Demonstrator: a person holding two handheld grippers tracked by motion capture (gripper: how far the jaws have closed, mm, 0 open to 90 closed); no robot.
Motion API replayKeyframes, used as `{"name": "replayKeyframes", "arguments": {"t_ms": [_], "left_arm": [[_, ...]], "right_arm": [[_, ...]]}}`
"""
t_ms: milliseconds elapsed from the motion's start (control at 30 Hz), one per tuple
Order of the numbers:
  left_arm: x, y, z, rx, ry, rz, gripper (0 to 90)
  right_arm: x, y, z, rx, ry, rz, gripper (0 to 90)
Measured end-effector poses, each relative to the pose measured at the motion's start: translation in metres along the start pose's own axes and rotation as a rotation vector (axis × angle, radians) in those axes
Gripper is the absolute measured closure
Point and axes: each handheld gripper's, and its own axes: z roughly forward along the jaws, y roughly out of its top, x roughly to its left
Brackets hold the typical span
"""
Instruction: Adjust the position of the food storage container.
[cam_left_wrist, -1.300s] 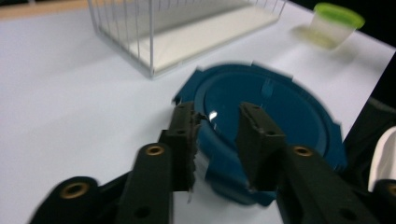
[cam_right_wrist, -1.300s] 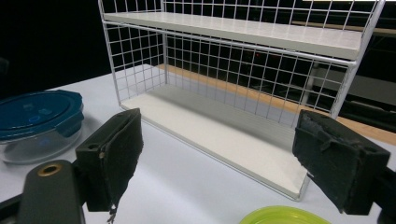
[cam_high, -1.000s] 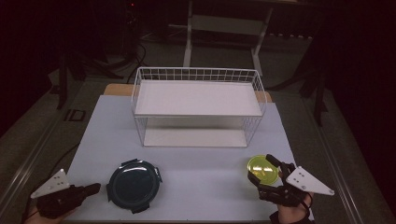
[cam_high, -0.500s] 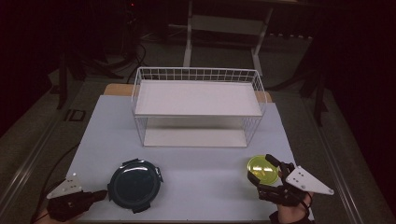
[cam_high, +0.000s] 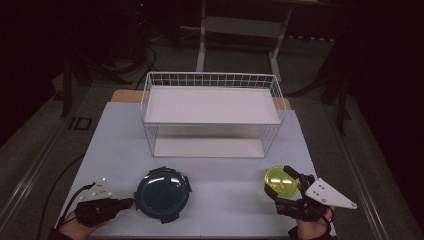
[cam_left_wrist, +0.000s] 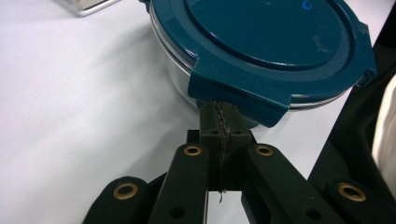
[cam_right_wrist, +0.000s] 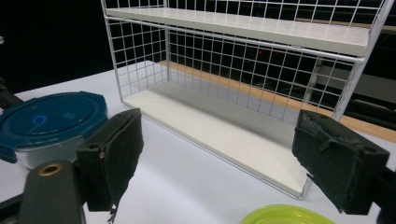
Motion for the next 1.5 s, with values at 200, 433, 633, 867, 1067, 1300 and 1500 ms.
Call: {"name": "replayKeyframes", "arguments": {"t_ms": [200,433,633,867,1067,1300,1500], "left_arm": [[-0.002,0.010,0.012,-0.007,-0.001,0.003,88.8],[-0.003,0.013,0.011,-0.024,-0.008,-0.011,88.8],[-0.001,0.017,0.014,-0.027,-0.018,-0.029,88.8],[-0.002,0.026,0.023,-0.013,-0.022,-0.020,88.9],[-0.004,0.035,0.032,-0.008,-0.033,-0.013,88.9],[-0.005,0.042,0.040,-0.005,-0.049,-0.011,88.9],[-0.009,0.048,0.048,0.000,-0.065,-0.003,88.9]], "right_arm": [[0.000,0.000,0.000,0.004,0.005,-0.002,16.0],[-0.002,-0.001,-0.001,-0.001,0.002,0.004,16.0],[0.000,-0.001,0.001,0.007,0.011,0.000,16.0],[0.001,-0.001,0.002,0.009,0.012,0.003,16.0],[0.000,-0.001,0.002,0.009,0.013,0.005,16.0],[0.001,-0.001,0.002,0.009,0.016,0.003,16.0],[0.000,-0.001,0.002,0.012,0.017,0.005,16.0]]}}
